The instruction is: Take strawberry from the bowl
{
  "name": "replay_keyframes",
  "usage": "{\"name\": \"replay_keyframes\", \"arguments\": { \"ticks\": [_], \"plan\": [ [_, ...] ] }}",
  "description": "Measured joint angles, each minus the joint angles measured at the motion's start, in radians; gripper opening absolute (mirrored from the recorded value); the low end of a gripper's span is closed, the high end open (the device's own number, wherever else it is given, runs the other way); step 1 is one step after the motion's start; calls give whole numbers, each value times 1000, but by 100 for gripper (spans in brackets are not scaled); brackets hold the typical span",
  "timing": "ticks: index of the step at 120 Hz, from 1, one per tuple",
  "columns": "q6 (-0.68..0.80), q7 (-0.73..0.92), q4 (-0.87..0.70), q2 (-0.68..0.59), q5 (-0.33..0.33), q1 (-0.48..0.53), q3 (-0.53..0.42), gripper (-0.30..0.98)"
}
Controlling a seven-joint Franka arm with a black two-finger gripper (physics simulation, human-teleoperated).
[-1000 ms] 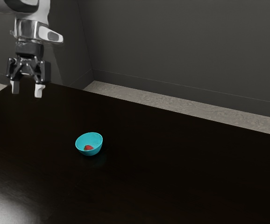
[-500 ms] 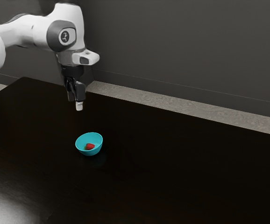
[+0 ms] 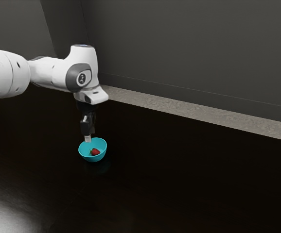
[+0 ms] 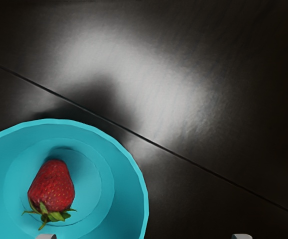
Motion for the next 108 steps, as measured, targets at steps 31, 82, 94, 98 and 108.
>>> {"name": "replay_keyframes", "arguments": {
  "ticks": [31,82,94,98,108],
  "plan": [
    [129,157,1,60,-18,33,2,42],
    [194,300,-2,130,-46,47,2,40],
    [198,321,-2,140,-52,49,2,37],
    [199,327,-2,144,-55,49,2,37],
    [205,341,-1,155,-59,50,2,36]
  ]
}}
